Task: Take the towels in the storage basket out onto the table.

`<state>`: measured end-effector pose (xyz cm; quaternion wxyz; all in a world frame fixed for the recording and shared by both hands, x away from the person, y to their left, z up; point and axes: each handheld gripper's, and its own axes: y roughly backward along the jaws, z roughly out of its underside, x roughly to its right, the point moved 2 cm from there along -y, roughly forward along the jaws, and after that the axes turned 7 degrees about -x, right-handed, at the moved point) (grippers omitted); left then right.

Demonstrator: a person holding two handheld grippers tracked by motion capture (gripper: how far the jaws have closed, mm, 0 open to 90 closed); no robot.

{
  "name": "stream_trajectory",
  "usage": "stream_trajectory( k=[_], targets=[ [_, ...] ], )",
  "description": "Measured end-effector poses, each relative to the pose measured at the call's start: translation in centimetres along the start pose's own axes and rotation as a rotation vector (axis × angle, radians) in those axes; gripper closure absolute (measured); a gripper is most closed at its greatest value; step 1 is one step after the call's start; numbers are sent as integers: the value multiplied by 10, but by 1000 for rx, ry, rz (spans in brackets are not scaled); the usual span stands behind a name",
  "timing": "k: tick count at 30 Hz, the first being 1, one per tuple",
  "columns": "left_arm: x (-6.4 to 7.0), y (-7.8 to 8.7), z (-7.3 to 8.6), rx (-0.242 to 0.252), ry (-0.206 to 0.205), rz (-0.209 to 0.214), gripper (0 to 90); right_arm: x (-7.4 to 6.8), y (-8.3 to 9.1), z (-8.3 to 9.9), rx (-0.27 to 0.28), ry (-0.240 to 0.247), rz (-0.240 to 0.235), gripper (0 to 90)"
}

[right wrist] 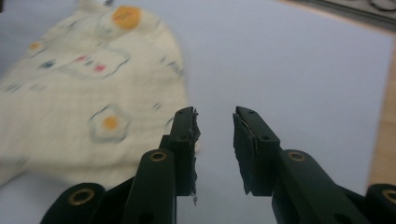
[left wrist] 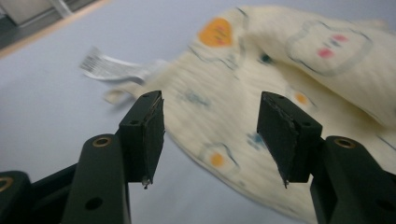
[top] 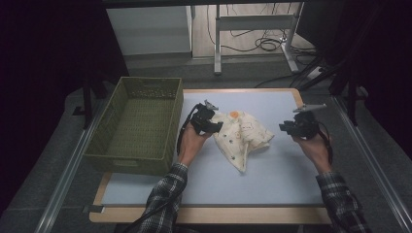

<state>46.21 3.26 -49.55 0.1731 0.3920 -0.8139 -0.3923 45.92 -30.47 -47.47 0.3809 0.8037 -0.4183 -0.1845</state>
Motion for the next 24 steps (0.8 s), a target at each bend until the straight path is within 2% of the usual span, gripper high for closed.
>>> stream_trajectory(
  k=[2, 3, 6, 10, 12, 15, 17, 18, 19, 20, 21, 22, 23, 24],
  targets=[
    [9, 1, 8, -8, -8, 30, 412, -13, 0, 19, -18, 26, -36, 684],
    [14, 1, 12, -13, -13, 53, 412, -13, 0, 19, -18, 26, -36, 684],
    [28, 0, 26, -19, -20, 111, 383, -27, -6, 38, -37, 43, -88, 652],
    [46, -3, 41, -22, -26, 152, 341, -36, -14, 45, -41, 56, -120, 606],
    [53, -6, 46, -26, -41, 161, 315, -40, -20, 47, -43, 69, -129, 568],
    [61, -12, 50, -33, -68, 148, 325, -44, -28, 43, -40, 77, -141, 559],
    [65, -17, 50, -38, -79, 135, 372, -47, -34, 40, -42, 88, -126, 596],
    [66, -20, 50, -46, -90, 129, 408, -48, -37, 38, -43, 97, -115, 678],
    [66, -20, 50, -32, -90, 141, 451, -50, -39, 38, -44, 103, -109, 747],
    [66, -21, 50, -27, -90, 141, 524, -51, -40, 37, -47, 108, -111, 827],
    [67, -21, 49, -21, -96, 140, 622, -52, -40, 37, -50, 113, -109, 866],
    [68, -21, 49, -21, -109, 132, 800, -54, -37, 37, -51, 107, -123, 878],
    [69, -21, 48, -24, -122, 126, 800, -54, -37, 37, -51, 107, -123, 878],
    [70, -21, 48, -31, -128, 124, 862, -55, -33, 37, -54, 111, -122, 879]
  ],
)
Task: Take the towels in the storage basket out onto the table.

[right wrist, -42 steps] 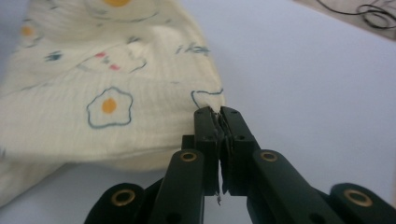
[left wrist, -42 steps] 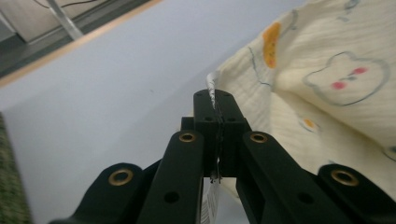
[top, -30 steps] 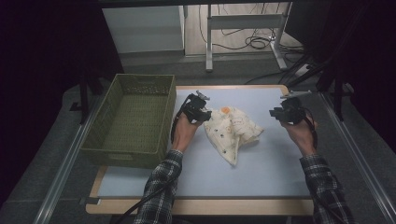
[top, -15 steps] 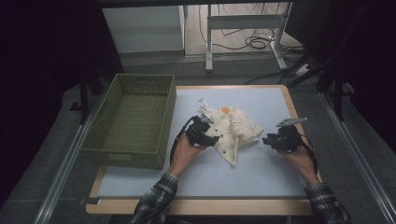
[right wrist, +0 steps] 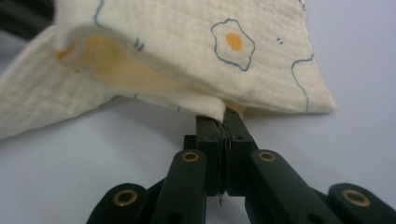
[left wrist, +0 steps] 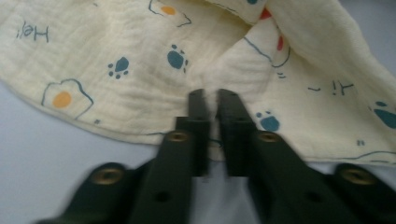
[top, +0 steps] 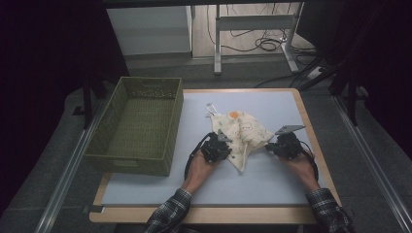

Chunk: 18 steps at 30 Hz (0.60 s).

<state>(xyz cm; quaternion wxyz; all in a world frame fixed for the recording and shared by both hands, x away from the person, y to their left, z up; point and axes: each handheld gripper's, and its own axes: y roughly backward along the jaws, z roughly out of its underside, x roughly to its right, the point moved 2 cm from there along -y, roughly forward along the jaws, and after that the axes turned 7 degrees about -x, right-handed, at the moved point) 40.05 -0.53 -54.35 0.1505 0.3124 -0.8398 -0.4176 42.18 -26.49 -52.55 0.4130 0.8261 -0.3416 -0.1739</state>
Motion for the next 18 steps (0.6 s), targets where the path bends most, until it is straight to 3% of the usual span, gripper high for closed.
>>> stream_trajectory(
  k=[2, 4, 6, 7, 8, 13, 14, 16, 18],
  targets=[
    [-1, 2, -1, -21, -13, -5, 883, -4, 17, 5, 7, -4, -12, 880],
    [-5, 7, -2, -33, -26, -44, 883, -4, 23, 8, 9, -8, -11, 880],
    [-12, 15, -1, -38, -16, -69, 883, -5, 42, 19, 4, -24, -21, 880],
    [-17, 18, 0, -42, -15, -85, 883, -5, 42, 19, 4, -24, -21, 880],
    [-25, 24, -1, -47, -5, -123, 881, -4, 52, 27, -6, -35, -26, 880],
    [-39, 24, -2, -45, 17, -167, 861, -1, 67, 39, -16, -64, -55, 879],
    [-41, 23, -2, -42, 22, -177, 836, 0, 70, 41, -14, -75, -66, 879],
    [-42, 24, -2, -22, 41, -189, 685, 1, 75, 44, -13, -90, -79, 877],
    [-35, 31, 2, 0, 44, -154, 544, 5, 78, 49, -17, -97, -72, 876]
  ],
)
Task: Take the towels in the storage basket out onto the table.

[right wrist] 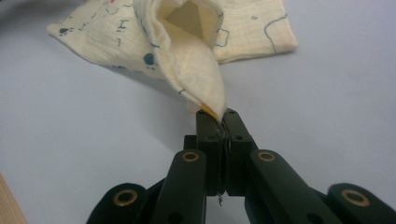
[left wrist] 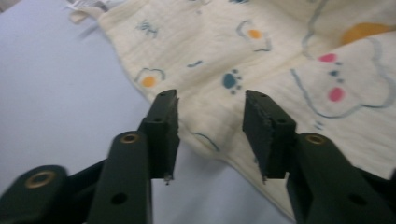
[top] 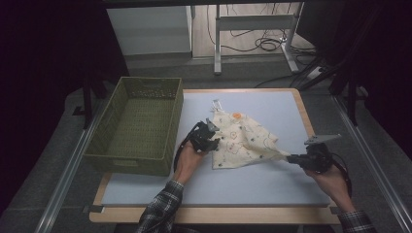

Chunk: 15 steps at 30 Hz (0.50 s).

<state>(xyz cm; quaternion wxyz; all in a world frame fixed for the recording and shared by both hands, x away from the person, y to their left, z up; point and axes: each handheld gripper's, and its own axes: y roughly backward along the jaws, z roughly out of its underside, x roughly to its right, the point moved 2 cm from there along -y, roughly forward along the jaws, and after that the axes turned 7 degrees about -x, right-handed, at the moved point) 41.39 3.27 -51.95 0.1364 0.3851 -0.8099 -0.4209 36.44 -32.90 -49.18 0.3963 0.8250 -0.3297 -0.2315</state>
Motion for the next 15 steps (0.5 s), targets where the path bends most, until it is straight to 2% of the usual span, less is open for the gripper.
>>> stream_trajectory(
  k=[1, 3, 6, 9, 12, 14, 15],
  targets=[
    [0, 0, 0, 0, 0, 0, 535, 0, 0, 0, 0, 0, 0, 876],
    [6, 8, 7, 13, -1, 36, 532, 3, 1, 3, -2, -12, -3, 875],
    [16, 18, 21, 28, -9, 117, 518, 6, 1, 7, -1, -24, -10, 872],
    [29, 21, 34, 28, -23, 197, 522, 7, 1, 11, -3, -27, -8, 867],
    [42, 16, 42, 5, -48, 229, 531, 7, 1, 13, -3, -33, -11, 863],
    [48, 9, 44, -26, -79, 225, 555, 6, 2, 13, -3, -32, -15, 862],
    [50, 8, 45, -2, -72, 229, 575, 6, 2, 14, -2, -31, -13, 861]
  ],
)
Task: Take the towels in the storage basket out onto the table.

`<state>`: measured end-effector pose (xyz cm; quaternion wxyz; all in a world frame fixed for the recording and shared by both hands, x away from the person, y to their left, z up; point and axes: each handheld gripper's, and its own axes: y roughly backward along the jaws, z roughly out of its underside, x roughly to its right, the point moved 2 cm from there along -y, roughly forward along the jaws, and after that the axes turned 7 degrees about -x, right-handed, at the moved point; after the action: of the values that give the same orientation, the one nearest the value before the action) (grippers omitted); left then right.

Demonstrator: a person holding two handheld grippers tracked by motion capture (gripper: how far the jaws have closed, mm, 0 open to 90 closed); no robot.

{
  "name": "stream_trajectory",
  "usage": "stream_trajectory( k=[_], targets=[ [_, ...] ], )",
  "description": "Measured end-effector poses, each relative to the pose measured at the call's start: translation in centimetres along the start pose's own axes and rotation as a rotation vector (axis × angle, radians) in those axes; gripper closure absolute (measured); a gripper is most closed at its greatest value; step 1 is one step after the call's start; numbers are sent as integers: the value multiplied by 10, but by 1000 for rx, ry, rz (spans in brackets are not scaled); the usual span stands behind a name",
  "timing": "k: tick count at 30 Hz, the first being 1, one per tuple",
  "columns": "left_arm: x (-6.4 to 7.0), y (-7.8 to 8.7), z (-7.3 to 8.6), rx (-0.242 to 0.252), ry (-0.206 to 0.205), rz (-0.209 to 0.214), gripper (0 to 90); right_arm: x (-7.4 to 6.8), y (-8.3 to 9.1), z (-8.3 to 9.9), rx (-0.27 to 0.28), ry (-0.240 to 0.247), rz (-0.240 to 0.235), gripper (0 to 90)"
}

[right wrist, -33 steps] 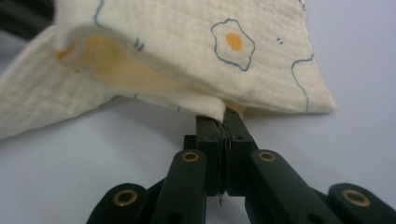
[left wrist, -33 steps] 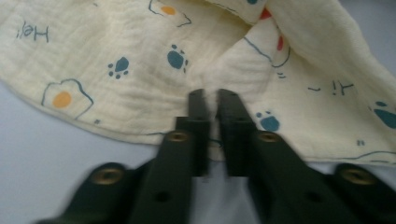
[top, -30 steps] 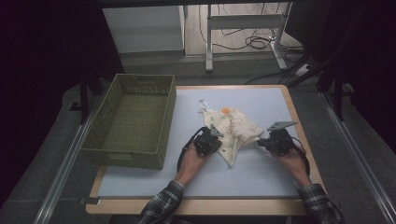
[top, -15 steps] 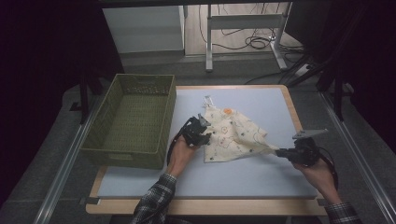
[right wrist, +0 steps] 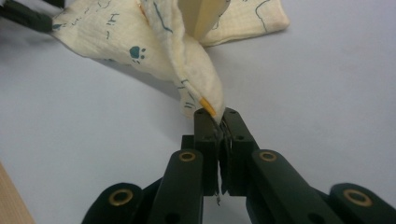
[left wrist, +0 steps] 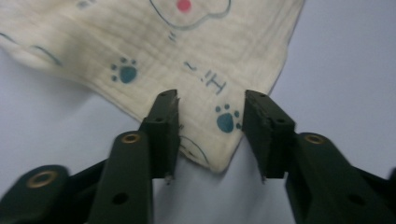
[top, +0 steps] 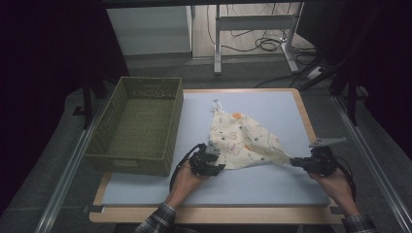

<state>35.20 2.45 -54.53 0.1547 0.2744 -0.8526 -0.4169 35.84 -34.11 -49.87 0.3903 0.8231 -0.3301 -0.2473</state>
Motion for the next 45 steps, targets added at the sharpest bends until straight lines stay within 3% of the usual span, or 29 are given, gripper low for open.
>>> stream_trajectory(
  k=[1, 2, 4, 6, 9, 13, 16, 19, 21, 23, 28, 32, 33, 35, 37, 39, 42, 45],
  targets=[
    [0, -1, 0, 2, 17, 36, 656, -1, 0, 1, 0, 1, -2, 861],
    [0, -1, -1, -1, 30, 46, 753, -1, 1, 1, -1, -1, -3, 861],
    [2, 0, -3, -20, 8, 36, 893, -1, 3, 3, 0, 0, -5, 861],
    [5, 6, -4, -50, -6, 20, 900, -2, 6, 4, 6, -2, -14, 859],
    [5, 27, -1, -27, 0, 21, 900, -6, 12, 6, 17, 1, -31, 854],
    [7, 48, 17, -33, 19, 21, 898, -15, 13, 14, 3, 13, -56, 764],
    [7, 50, 31, -36, 36, 20, 867, -22, 10, 21, -10, 28, -40, 678],
    [5, 52, 40, 1, 53, -13, 674, -25, 13, 23, 2, 35, -9, 645],
    [4, 52, 42, 24, 64, -10, 585, -28, 15, 23, 11, 43, -3, 647],
    [5, 48, 42, 38, 62, -4, 549, -35, 11, 21, 10, 67, -24, 661],
    [7, 33, 46, 14, 51, -29, 513, -46, -4, 23, -3, 123, -42, 661],
    [9, 28, 49, 36, 56, -61, 561, -52, -23, 28, -38, 175, 16, 679],
    [10, 28, 49, 41, 61, -64, 591, -53, -25, 30, -21, 189, 44, 757],
    [10, 28, 50, 49, 70, -20, 719, -55, -27, 31, -7, 194, 79, 853],
    [11, 29, 51, 52, 66, -20, 847, -56, -26, 31, -8, 181, 85, 874],
    [12, 32, 52, 33, 67, -20, 879, -59, -25, 32, -16, 187, 73, 879],
    [14, 41, 56, 18, 70, -23, 881, -73, -20, 36, -19, 207, 3, 878],
    [17, 51, 63, 2, 79, -21, 881, -81, -18, 38, -17, 209, -35, 877]
  ],
)
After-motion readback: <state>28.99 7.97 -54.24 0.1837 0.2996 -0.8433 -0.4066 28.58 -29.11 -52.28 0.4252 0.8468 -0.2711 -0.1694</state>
